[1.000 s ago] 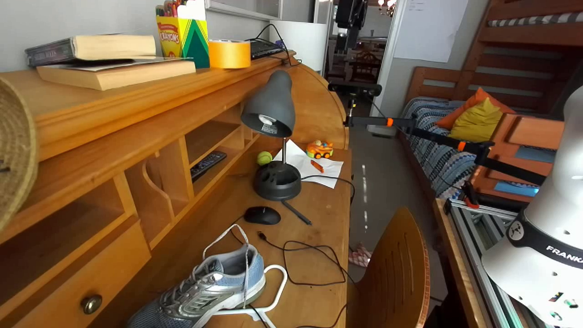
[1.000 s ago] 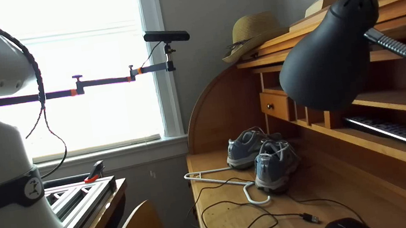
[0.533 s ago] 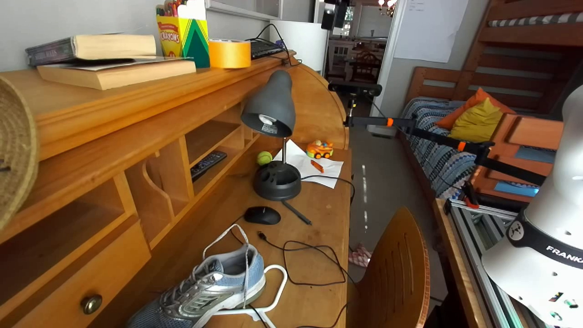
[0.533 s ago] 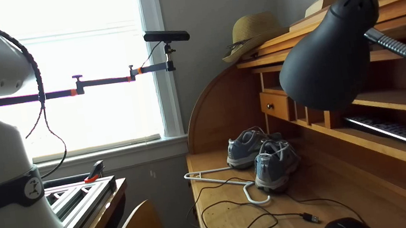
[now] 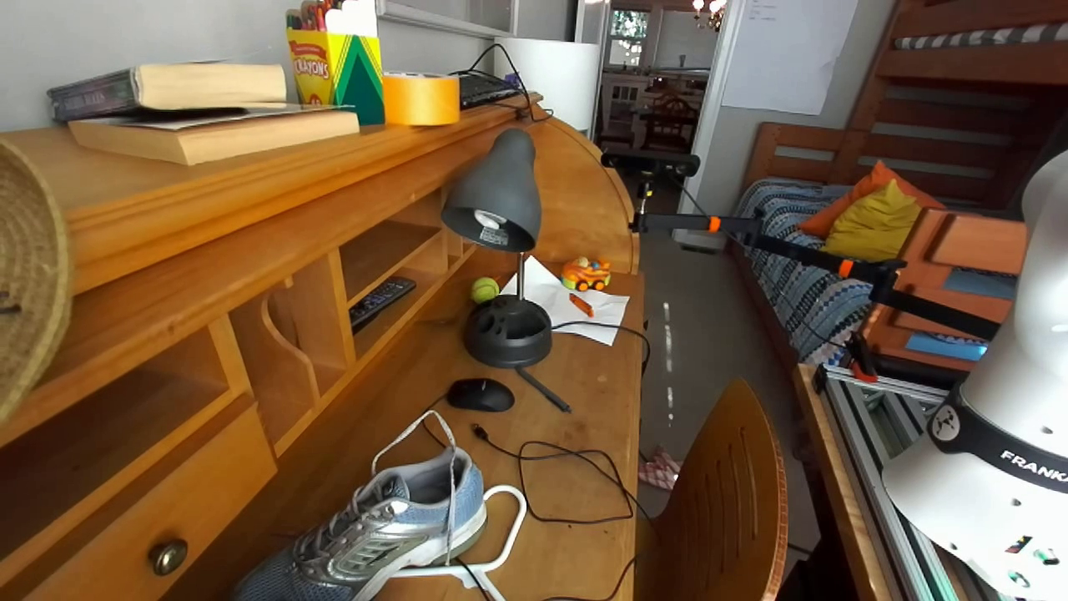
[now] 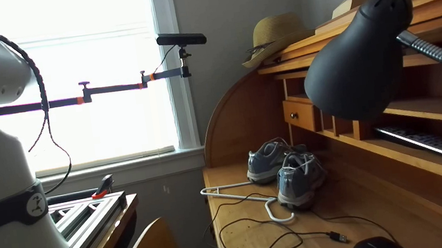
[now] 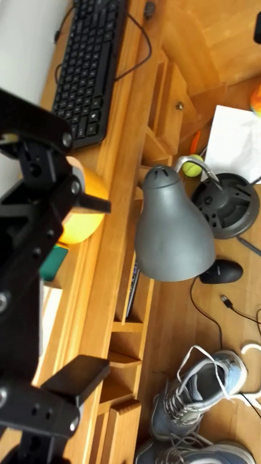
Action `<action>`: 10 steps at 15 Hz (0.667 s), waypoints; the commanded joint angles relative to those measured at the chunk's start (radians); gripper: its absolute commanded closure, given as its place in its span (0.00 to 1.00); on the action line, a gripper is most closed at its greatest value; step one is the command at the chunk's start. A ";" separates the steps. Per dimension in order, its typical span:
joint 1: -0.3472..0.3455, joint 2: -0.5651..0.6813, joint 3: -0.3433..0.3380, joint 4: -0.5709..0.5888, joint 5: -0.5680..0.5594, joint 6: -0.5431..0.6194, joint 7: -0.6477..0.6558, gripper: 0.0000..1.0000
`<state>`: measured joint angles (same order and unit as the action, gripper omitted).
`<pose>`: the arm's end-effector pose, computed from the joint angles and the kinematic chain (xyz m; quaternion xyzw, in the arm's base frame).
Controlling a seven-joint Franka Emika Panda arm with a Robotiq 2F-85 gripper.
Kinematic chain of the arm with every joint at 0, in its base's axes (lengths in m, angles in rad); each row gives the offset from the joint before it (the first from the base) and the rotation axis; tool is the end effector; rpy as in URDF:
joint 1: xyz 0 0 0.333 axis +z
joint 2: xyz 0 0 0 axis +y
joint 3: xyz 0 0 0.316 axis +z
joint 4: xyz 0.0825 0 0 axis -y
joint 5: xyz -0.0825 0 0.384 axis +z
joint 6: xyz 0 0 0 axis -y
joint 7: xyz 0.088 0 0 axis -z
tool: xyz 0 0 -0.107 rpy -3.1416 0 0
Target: Put the book near the mouse
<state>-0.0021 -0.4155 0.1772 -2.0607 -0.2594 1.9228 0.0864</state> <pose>0.4465 0.0754 0.6306 0.9755 0.0686 0.1521 0.1436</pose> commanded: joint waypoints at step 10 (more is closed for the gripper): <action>0.042 0.148 0.188 -0.015 -0.489 0.494 0.247 0.00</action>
<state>0.0522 -0.3146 0.3524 -2.0716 -0.6023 2.2948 0.2636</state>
